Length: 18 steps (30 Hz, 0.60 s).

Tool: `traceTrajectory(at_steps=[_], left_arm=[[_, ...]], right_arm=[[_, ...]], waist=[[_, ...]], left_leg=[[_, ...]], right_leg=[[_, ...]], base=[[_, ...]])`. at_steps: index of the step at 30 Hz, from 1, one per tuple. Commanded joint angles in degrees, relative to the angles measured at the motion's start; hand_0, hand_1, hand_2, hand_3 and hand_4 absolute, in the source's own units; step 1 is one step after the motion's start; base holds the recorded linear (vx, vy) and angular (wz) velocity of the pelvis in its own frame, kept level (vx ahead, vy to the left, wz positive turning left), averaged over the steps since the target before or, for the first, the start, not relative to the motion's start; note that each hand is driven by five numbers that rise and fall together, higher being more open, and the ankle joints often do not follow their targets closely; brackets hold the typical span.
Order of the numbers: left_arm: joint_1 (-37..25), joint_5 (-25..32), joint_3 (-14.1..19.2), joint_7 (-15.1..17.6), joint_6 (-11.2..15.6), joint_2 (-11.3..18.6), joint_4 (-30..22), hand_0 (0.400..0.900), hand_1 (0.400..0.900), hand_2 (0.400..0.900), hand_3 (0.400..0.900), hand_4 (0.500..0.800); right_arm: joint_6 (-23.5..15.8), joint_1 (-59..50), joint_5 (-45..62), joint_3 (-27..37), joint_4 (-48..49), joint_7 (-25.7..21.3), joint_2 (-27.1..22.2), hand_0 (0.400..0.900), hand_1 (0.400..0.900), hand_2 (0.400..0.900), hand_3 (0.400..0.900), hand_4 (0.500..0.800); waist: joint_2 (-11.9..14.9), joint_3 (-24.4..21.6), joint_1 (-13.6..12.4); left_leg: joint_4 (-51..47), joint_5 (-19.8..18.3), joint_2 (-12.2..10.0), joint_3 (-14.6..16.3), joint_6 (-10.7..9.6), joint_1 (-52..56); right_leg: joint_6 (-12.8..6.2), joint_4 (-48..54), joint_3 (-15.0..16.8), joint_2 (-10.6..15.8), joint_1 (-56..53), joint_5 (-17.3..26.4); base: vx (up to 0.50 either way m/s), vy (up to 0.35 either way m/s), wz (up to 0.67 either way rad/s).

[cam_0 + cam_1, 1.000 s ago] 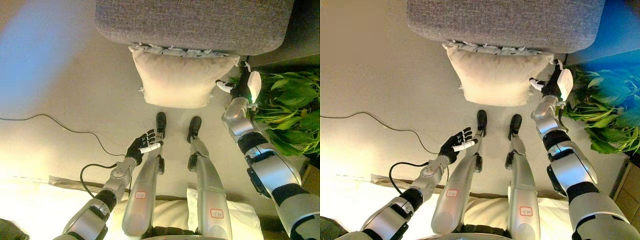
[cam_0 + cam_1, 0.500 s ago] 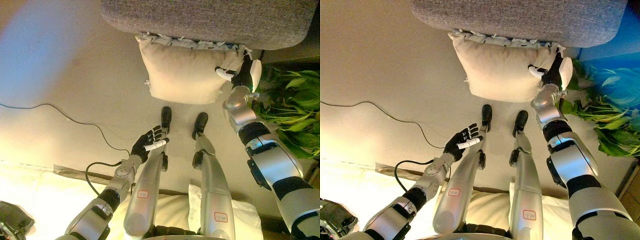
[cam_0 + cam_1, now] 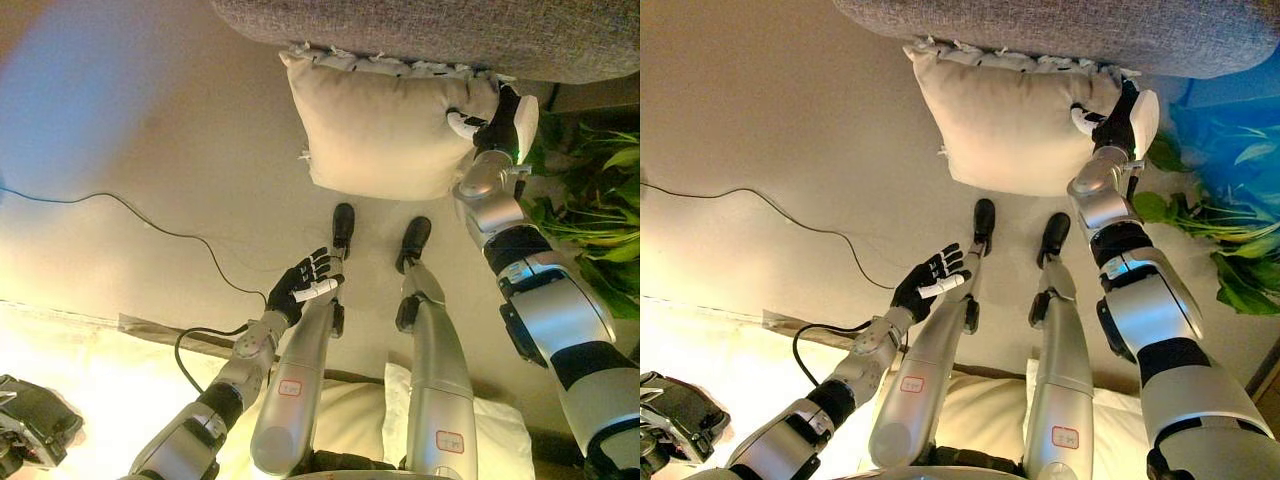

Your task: Pick up the pillow and put it on the sofa.

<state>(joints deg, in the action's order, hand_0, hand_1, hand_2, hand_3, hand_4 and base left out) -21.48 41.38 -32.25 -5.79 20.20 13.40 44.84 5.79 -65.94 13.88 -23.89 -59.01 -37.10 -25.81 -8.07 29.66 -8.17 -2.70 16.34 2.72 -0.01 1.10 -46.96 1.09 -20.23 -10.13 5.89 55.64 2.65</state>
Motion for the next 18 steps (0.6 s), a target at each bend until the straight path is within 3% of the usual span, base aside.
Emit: traceTrajectory(at_steps=[1,11,18], left_arm=[[4.36,0.82,-2.46,-0.33,2.47,-1.95,-4.23,0.900,0.900,0.900,0.900,0.800],[5.32,0.76,-2.68,-0.38,2.43,-1.68,-5.11,0.900,0.900,0.900,0.900,0.800],[6.33,0.32,-1.09,-0.44,0.85,-0.21,-5.04,0.900,0.900,0.900,0.900,0.800]], right_arm=[[-1.35,-3.78,-0.71,-4.23,1.76,-0.34,-3.61,0.400,0.400,0.400,0.400,0.500],[-3.10,-3.07,-1.17,-4.09,1.81,0.41,-4.19,0.400,0.400,0.400,0.400,0.500],[-5.41,0.80,-3.77,-3.72,6.72,2.29,-4.28,0.400,0.400,0.400,0.400,0.500]], waist=[[-6.00,0.13,-0.97],[-5.52,0.13,-0.76],[-3.14,0.13,0.26]], left_leg=[[4.43,-4.14,1.81,-0.14,-1.80,-2.90],[3.31,-4.20,1.53,0.07,-1.85,-0.25],[2.62,-4.84,1.18,0.24,-2.07,3.29]], right_leg=[[-6.25,8.38,2.43,1.40,-2.22,5.39],[-6.15,9.08,1.78,1.11,-4.56,5.60],[-5.86,10.02,1.35,0.41,-8.24,5.70]], base=[[-0.03,0.018,-0.05],[-0.03,-0.004,-0.04],[-0.05,-0.019,-0.09]])
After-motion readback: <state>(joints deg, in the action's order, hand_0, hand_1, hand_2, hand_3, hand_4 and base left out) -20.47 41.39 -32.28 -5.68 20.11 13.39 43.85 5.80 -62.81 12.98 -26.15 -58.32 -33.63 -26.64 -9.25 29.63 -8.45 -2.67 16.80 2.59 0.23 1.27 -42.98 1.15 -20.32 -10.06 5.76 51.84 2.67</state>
